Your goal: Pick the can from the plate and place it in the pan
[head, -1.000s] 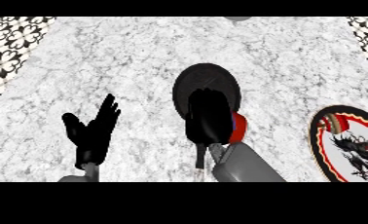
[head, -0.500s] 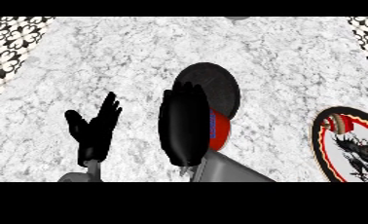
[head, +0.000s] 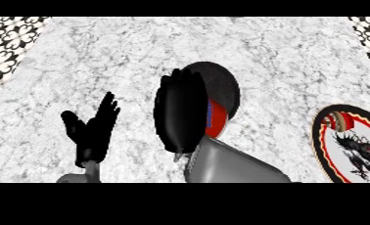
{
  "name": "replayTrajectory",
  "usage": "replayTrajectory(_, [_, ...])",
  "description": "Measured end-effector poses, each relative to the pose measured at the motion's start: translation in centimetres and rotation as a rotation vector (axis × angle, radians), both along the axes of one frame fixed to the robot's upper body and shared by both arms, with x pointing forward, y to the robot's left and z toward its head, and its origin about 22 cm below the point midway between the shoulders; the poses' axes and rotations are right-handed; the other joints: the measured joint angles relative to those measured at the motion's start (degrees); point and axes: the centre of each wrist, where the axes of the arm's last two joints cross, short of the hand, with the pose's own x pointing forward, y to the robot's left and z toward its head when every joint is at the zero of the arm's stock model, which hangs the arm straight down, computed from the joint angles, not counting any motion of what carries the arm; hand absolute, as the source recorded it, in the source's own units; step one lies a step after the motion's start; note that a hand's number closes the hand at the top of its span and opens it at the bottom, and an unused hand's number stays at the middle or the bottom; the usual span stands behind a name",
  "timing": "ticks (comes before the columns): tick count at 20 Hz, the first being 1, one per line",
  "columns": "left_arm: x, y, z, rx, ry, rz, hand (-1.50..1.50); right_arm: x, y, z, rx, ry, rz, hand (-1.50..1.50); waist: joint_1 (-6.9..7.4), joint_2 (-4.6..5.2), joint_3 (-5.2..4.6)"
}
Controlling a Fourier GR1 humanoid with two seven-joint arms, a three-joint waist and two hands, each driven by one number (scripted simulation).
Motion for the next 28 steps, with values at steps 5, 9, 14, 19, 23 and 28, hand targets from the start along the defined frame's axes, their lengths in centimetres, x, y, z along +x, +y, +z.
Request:
replayTrajectory(5, [-0.5, 0.4, -0.4, 0.001, -0.008, 0.015, 0.00, 2.8, -0.3, -0.8, -0.023, -0.021, -0.066, 1.50, -0.85, 0.25, 0.03])
replayTrajectory(9, [-0.7, 0.9, 0.0, 0.005, -0.011, 0.024, 0.00, 5.4, -1.1, -1.9, -0.040, -0.017, -0.119, 1.50, -1.32, 0.42, 0.09])
replayTrajectory(14, [-0.7, 1.2, 0.0, 0.000, -0.016, 0.032, 0.00, 8.5, -3.0, -3.7, 0.018, -0.003, -0.167, 1.50, -1.81, 0.73, 0.12])
replayTrajectory(19, [-0.7, 0.9, 0.0, -0.003, -0.017, 0.038, 0.00, 11.7, -5.7, -5.7, 0.052, 0.006, -0.248, -1.50, -1.99, 0.91, 0.12])
replayTrajectory(23, [-0.5, 0.9, 0.2, -0.003, -0.017, 0.026, 0.00, 13.2, -7.7, -7.6, 0.084, 0.148, -0.338, -1.50, -1.58, 1.17, 0.14])
replayTrajectory(28, [-0.5, 0.9, 0.2, -0.004, -0.023, 0.026, 0.00, 14.3, -9.7, -9.5, 0.114, 0.182, -0.320, -1.50, -1.41, 1.27, 0.20])
